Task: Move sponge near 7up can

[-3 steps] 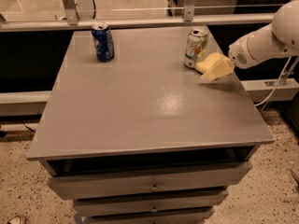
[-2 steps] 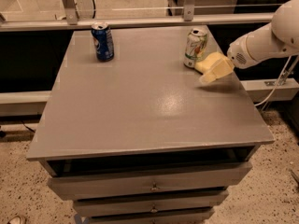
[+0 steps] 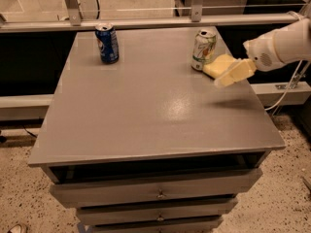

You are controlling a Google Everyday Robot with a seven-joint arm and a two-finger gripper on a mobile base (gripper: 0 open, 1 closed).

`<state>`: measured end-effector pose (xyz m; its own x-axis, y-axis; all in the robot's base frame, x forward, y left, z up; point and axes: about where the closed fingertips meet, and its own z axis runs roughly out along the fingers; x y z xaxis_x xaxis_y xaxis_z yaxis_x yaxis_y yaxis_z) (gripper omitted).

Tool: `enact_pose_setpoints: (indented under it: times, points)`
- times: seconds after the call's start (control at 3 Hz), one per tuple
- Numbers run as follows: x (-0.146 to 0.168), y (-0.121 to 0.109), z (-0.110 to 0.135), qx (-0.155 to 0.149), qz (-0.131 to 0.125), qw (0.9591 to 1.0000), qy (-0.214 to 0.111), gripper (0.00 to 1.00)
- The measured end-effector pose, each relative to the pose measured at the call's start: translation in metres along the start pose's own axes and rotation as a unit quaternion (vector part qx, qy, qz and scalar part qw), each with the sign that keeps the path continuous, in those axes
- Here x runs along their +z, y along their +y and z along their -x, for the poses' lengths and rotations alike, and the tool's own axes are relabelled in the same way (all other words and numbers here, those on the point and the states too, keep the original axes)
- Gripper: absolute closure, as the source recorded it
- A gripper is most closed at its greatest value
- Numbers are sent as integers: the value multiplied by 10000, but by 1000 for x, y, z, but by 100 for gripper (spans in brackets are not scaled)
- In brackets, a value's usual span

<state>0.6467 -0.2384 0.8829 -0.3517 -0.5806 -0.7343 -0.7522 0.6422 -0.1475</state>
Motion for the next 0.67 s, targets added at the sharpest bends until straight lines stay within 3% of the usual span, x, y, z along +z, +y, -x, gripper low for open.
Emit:
enact_pose_setpoints:
  times: [0.33, 0.67]
  points:
    - [-56, 28, -12, -108, 382, 9978, -521, 0]
    - [-65, 30, -18, -109, 411, 9974, -574, 0]
